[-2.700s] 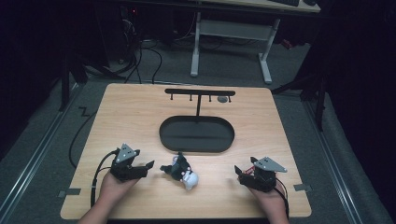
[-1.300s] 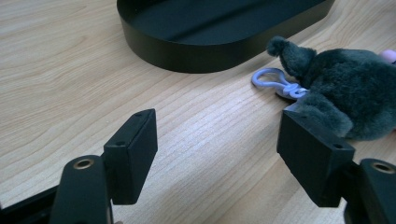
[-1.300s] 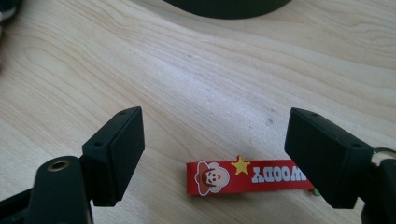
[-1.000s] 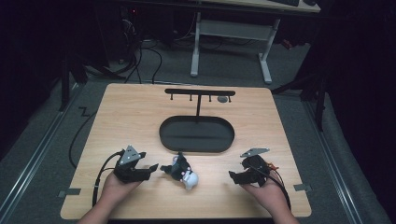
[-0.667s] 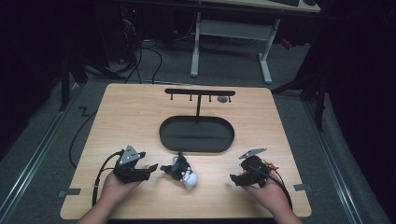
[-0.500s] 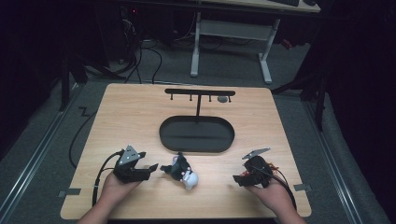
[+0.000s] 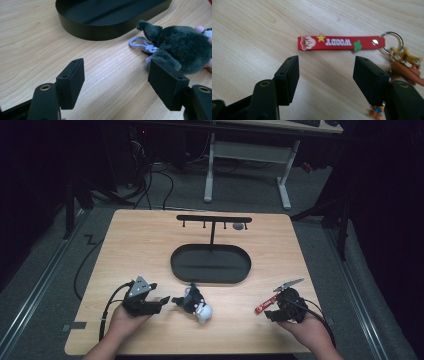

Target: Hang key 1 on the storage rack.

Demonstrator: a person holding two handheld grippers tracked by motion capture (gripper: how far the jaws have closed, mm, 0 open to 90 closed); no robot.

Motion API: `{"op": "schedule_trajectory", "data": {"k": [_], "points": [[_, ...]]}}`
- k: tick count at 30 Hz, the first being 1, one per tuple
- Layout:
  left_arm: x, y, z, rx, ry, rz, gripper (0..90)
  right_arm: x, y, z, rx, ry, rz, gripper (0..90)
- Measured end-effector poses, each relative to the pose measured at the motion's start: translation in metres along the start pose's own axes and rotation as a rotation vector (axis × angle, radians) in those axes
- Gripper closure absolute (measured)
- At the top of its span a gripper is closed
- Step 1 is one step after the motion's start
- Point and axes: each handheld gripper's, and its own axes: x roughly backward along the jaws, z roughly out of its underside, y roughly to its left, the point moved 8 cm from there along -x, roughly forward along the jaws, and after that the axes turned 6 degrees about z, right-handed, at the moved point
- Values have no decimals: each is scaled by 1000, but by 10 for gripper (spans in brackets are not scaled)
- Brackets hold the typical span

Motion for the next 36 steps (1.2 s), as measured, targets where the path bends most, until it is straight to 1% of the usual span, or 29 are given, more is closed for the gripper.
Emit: {"op": "schedule_trajectory", "data": {"k": [2,3,11,13,15,18,21,23,25,26,27,28,31,32,36], "points": [[0,-1,0,-3,1,2,298,2,-4,3,-17,11,-16,411],[0,-1,0,-3,1,3,298,4,-6,4,-27,14,-13,411],[-1,-2,0,-7,3,7,300,16,-30,11,-79,12,48,428],[-1,-2,0,-8,3,8,300,16,-35,12,-94,8,50,431],[-1,-2,0,-8,4,8,300,16,-40,14,-104,15,57,439],[-1,-2,0,-7,4,9,300,15,-46,16,-131,21,63,453],[-1,-2,0,-8,4,9,300,14,-50,19,-148,33,69,479],[-1,-2,0,-7,4,9,300,13,-53,21,-163,51,80,488],[-1,-2,0,-8,4,10,300,11,-55,24,-188,63,83,493],[-1,-2,0,-8,3,10,300,10,-57,26,-186,69,84,494],[-1,-2,0,-8,4,11,300,9,-57,27,-196,74,87,495],[-1,-2,0,-9,3,11,300,8,-57,28,-203,74,79,497],[-2,-2,1,-9,5,11,300,4,-59,32,-206,95,86,496],[-2,-2,1,-9,4,11,300,3,-59,32,-212,96,86,496],[-2,-3,0,-10,3,11,300,-1,-60,31,-212,106,90,488]]}}
